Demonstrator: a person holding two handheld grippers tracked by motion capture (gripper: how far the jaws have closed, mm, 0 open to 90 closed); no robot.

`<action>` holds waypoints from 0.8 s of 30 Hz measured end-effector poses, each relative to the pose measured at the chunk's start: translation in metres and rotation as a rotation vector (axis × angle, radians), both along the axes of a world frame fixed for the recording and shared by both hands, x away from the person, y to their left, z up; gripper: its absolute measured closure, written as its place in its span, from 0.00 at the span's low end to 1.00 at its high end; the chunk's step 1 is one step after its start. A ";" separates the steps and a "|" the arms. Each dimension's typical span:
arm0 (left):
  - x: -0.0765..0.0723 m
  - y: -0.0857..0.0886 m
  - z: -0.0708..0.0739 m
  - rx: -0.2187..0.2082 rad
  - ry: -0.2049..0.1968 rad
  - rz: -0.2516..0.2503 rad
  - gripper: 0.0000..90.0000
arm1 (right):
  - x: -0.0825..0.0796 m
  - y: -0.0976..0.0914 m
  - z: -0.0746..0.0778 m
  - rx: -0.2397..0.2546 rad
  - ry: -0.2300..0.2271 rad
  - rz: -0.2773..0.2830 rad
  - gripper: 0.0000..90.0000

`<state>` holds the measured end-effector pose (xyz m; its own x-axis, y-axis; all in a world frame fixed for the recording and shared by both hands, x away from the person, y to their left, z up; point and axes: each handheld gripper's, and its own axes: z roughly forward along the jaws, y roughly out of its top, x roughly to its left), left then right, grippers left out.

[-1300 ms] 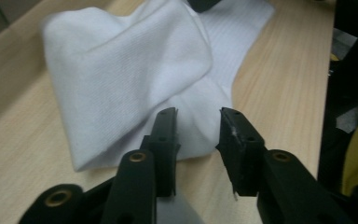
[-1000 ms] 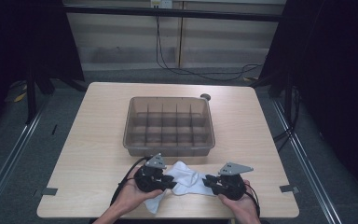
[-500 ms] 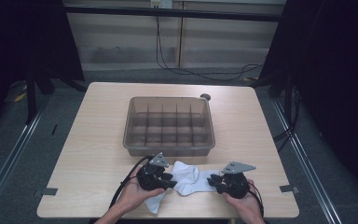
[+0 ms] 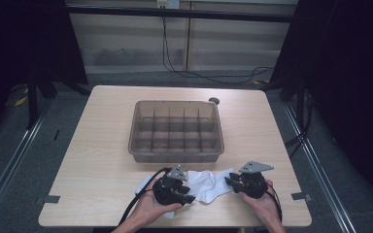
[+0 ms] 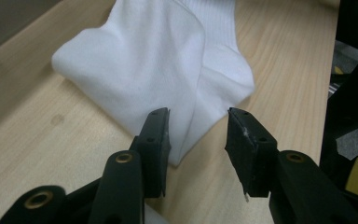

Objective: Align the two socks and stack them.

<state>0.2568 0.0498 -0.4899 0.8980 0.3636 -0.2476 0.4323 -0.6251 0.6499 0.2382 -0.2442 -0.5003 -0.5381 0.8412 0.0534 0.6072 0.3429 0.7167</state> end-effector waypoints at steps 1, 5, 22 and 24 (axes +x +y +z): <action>0.000 0.004 0.000 0.001 -0.009 0.006 0.67 | 0.000 -0.001 0.000 -0.015 -0.005 -0.011 0.78; 0.003 0.024 0.005 -0.012 -0.018 0.041 0.68 | 0.001 -0.011 0.000 -0.008 -0.001 -0.034 0.78; 0.012 0.070 0.005 -0.026 -0.033 0.132 0.67 | 0.016 0.027 0.007 0.077 0.032 0.030 0.61; 0.014 0.071 0.005 -0.033 -0.026 0.136 0.67 | 0.017 0.028 0.005 0.083 0.040 0.031 0.67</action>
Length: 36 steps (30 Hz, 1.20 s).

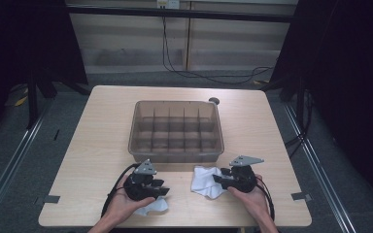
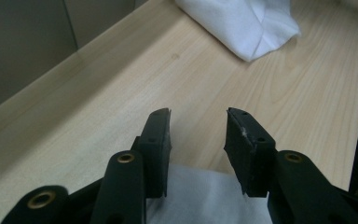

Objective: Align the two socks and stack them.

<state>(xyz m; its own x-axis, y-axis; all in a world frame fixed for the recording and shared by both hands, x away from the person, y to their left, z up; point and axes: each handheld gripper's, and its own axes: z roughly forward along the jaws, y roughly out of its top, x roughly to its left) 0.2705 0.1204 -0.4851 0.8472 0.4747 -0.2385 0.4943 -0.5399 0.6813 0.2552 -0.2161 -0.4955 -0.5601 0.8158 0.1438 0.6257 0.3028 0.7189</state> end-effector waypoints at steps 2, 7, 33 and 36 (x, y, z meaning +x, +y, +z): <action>0.001 0.000 0.000 0.000 0.000 0.008 0.66 | -0.001 0.004 -0.002 -0.016 -0.002 0.019 0.78; 0.001 -0.002 0.000 -0.012 0.001 0.005 0.66 | -0.005 0.008 0.005 -0.018 -0.036 0.037 0.93; 0.006 0.015 0.014 -0.068 -0.010 0.034 0.70 | 0.008 0.113 0.032 0.057 -0.069 0.286 0.70; 0.007 0.017 0.016 -0.078 -0.009 0.046 0.70 | 0.004 0.104 0.036 0.077 -0.065 0.261 0.60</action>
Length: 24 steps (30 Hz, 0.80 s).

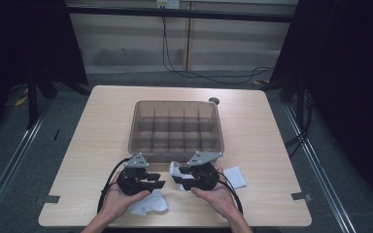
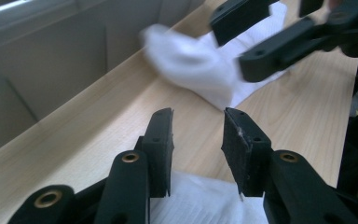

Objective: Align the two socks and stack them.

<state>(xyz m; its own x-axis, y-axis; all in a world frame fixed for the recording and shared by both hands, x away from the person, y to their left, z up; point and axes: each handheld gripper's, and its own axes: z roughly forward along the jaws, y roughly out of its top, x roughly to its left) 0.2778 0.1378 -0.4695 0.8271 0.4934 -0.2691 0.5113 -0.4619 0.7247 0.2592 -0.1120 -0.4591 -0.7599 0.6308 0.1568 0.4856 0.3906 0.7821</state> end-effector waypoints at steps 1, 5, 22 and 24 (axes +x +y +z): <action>0.000 0.000 0.000 -0.002 -0.001 0.003 0.70 | -0.001 -0.004 0.001 0.015 0.002 -0.003 0.60; 0.001 -0.003 0.000 0.002 -0.005 -0.007 0.72 | -0.004 -0.022 -0.008 -0.021 0.019 -0.039 0.69; -0.007 -0.036 -0.009 0.111 -0.022 -0.091 0.85 | -0.043 -0.048 -0.036 -0.045 0.094 -0.030 0.76; -0.009 -0.037 -0.013 0.123 -0.015 -0.101 0.84 | -0.043 -0.059 -0.029 -0.027 0.075 -0.063 0.76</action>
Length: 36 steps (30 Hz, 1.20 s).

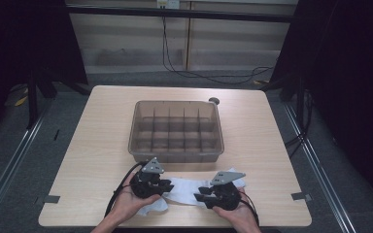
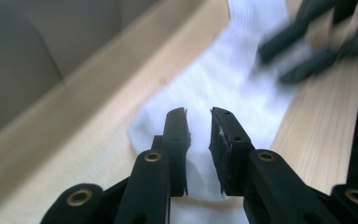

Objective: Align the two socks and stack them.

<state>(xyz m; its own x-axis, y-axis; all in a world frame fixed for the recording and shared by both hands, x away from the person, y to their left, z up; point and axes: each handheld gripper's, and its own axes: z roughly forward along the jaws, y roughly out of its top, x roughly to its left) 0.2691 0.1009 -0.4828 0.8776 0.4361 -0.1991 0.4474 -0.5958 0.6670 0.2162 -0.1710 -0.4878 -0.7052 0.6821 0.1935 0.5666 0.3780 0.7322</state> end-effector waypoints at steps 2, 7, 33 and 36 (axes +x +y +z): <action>-0.001 -0.002 -0.003 0.043 -0.012 -0.008 0.81 | 0.004 -0.018 0.005 0.008 -0.021 -0.081 0.76; -0.001 -0.004 -0.007 0.070 -0.039 -0.004 0.75 | 0.018 -0.055 -0.003 -0.083 -0.017 -0.247 0.76; 0.008 0.031 0.025 -0.078 -0.033 0.061 0.67 | 0.027 -0.064 0.007 -0.077 -0.060 -0.281 0.59; 0.006 0.054 0.028 -0.081 -0.039 0.088 0.74 | 0.025 -0.043 0.014 -0.080 -0.073 -0.231 0.59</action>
<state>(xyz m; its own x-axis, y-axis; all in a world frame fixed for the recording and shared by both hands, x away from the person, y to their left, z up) 0.2751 0.1553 -0.4551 0.8443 0.4960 -0.2029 0.4682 -0.4987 0.7294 0.2412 -0.2138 -0.4738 -0.5388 0.8380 0.0868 0.5912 0.3027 0.7476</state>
